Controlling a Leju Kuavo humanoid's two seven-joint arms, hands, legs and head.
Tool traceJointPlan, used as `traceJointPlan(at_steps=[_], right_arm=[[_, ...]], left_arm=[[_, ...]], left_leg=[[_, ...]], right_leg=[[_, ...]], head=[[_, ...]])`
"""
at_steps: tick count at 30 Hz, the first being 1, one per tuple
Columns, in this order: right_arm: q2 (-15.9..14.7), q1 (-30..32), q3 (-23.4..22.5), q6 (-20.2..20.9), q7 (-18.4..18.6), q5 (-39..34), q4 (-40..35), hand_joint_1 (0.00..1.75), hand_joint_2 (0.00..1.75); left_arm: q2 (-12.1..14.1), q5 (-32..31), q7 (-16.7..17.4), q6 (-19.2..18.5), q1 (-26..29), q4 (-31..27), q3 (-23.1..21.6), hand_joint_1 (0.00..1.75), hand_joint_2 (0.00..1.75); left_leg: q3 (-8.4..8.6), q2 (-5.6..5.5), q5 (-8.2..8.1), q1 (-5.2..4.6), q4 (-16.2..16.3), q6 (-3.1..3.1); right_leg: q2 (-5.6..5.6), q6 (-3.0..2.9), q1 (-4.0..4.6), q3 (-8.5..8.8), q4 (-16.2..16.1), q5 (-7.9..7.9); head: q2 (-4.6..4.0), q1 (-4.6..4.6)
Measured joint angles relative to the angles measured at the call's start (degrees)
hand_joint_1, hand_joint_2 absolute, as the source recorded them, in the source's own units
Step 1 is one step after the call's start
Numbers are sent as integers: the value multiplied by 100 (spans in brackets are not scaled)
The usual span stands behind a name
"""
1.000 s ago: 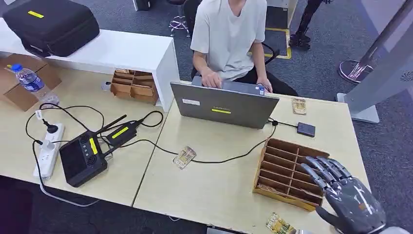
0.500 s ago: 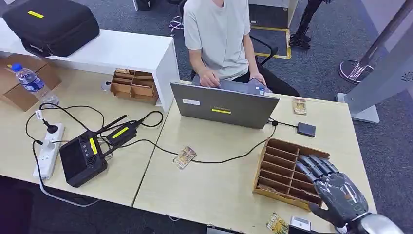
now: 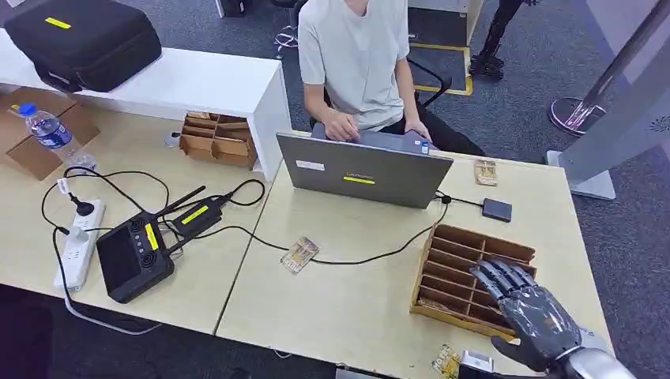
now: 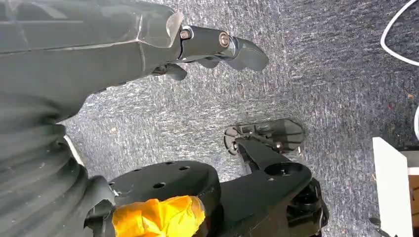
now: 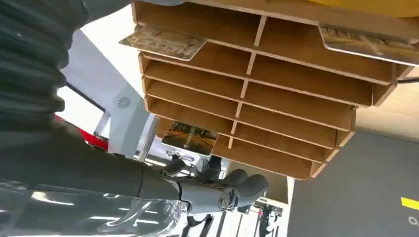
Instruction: Pass the card to the sensor for recognition and then transmit it.
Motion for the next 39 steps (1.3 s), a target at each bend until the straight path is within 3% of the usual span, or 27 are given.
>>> traceJointPlan(at_steps=[14,29,39], right_arm=[[0,688,-216,-258,236,-157,20,0,175],[92,788,-490,-321,352,-186,330,0,175],[352,767,-848,-702,417,177,750,0,175]], left_arm=[[0,44,0,48,2,0,79,0,175],[-2,-9,2,85,1,0,85,0,175],[-7,-44,15,85,2,0,87,0,175]], left_leg=[[0,1,0,0,0,0],[0,1,0,0,0,0],[0,1,0,0,0,0]], right_leg=[[0,0,0,0,0,0],[0,0,0,0,0,0],[0,0,0,1,0,0]], head=[[0,0],[0,0],[0,0]])
